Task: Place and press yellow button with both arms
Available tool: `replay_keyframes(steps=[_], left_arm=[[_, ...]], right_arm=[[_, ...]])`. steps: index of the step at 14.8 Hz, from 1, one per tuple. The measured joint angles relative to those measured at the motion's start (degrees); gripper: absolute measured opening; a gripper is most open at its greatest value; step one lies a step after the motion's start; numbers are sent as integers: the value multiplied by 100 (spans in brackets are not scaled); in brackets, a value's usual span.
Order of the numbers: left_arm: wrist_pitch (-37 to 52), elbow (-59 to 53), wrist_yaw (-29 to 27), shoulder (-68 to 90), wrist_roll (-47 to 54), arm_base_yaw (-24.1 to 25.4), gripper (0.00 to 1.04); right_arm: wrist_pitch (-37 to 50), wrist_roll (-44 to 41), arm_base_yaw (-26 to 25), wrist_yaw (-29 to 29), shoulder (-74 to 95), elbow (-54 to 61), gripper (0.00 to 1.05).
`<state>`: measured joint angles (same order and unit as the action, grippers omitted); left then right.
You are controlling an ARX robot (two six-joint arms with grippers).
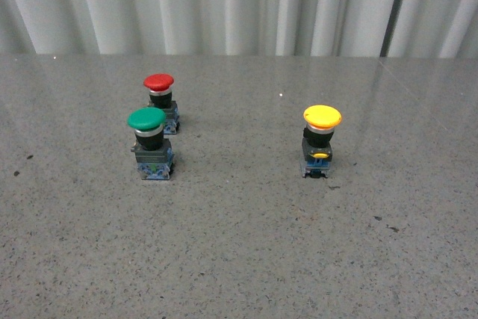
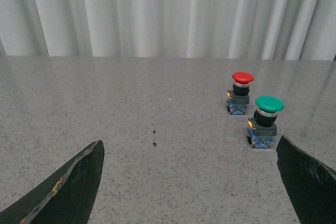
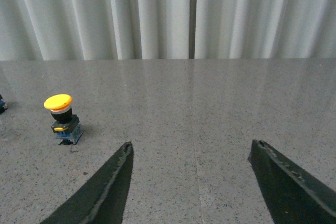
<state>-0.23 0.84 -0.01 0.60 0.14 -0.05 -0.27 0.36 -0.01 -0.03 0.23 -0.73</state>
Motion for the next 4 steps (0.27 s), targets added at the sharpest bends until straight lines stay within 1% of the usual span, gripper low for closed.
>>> replay_keyframes(steps=[1,2,4], left_arm=[[0,0,0,0,0,0,98],[0,0,0,0,0,0,98],[0,0,0,0,0,0,98]], right_arm=[[2,0,0,0,0,0,86],[2,0,0,0,0,0,97],[2,0,0,0,0,0,98]])
